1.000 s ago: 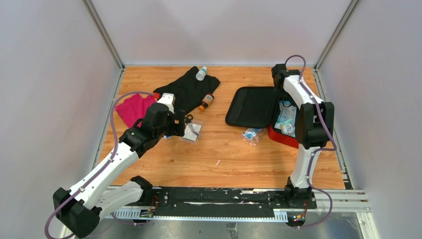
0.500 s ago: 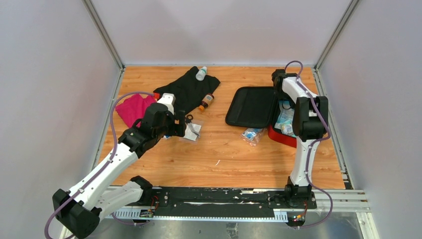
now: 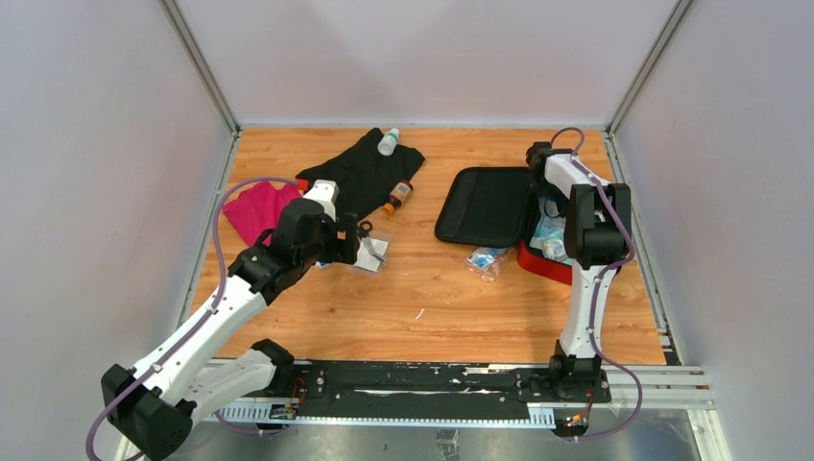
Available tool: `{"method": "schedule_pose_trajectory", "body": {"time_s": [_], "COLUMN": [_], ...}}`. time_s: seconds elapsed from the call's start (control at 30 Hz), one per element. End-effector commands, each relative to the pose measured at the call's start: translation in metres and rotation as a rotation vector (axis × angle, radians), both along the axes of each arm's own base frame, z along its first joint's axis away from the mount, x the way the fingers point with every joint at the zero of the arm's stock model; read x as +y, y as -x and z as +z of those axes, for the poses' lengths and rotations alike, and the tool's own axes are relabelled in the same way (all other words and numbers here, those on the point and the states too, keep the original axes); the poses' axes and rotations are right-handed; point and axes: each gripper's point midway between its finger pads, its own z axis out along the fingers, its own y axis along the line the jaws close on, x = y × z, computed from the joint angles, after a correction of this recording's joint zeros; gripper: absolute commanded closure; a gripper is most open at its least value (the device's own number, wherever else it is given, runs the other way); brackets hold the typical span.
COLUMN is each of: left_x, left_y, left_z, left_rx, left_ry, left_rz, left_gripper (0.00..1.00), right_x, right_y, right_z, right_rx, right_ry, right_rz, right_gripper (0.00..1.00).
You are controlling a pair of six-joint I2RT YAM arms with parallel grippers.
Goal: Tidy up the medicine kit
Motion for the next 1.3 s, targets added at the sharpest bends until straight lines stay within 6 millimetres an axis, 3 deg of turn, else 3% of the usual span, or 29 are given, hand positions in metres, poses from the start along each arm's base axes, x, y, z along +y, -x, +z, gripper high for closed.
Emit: {"method": "schedule_pose_trajectory", "body": {"time_s": [0.0, 0.37, 0.47, 0.53, 0.73, 0.9, 1.03, 1.13, 1.27], "left_x": [0.005, 0.011, 0.013, 0.015, 0.021, 0.031, 0.045, 0.051, 0.050], "left_y": [-0.004, -0.003, -0.005, -0.006, -0.009, -0.012, -0.019, -0.027, -0.045], "left_z": [0.000, -0.002, -0.001, -0.003, -0.012, -0.021, -0.041, -0.057, -0.073], "left_rx": [-0.011, -0.014, -0.020, -0.019, 0.007, 0.044, 0.115, 0.141, 0.164], "left_ry": [-0.018, -0.034, -0.041, -0.050, -0.082, -0.064, 0.007, 0.031, -0.074], "left_rz": [0.012, 0.041, 0.051, 0.062, 0.097, 0.188, 0.291, 0.330, 0.273], "left_gripper": [0.07, 0.07, 0.07, 0.07, 0.07, 0.07, 0.09, 0.11, 0.12], "right_x": [-0.001, 0.025, 0.039, 0.050, 0.078, 0.137, 0.190, 0.212, 0.233], "right_y": [0.010, 0.004, 0.002, 0.001, 0.013, 0.026, 0.046, 0.070, 0.103], "right_z": [-0.022, -0.017, 0.004, 0.027, 0.076, 0.104, 0.121, 0.120, 0.112], "right_rx": [0.033, -0.081, -0.143, -0.213, -0.415, -0.618, -0.715, -0.708, -0.652], "right_ry": [-0.079, -0.287, -0.366, -0.436, -0.611, -0.953, -1.238, -1.342, -1.428], "right_rz": [-0.034, -0.024, 0.000, 0.026, 0.058, 0.141, 0.230, 0.252, 0.306], "right_gripper": [0.71, 0.50, 0.46, 0.45, 0.41, 0.43, 0.43, 0.45, 0.47]}}
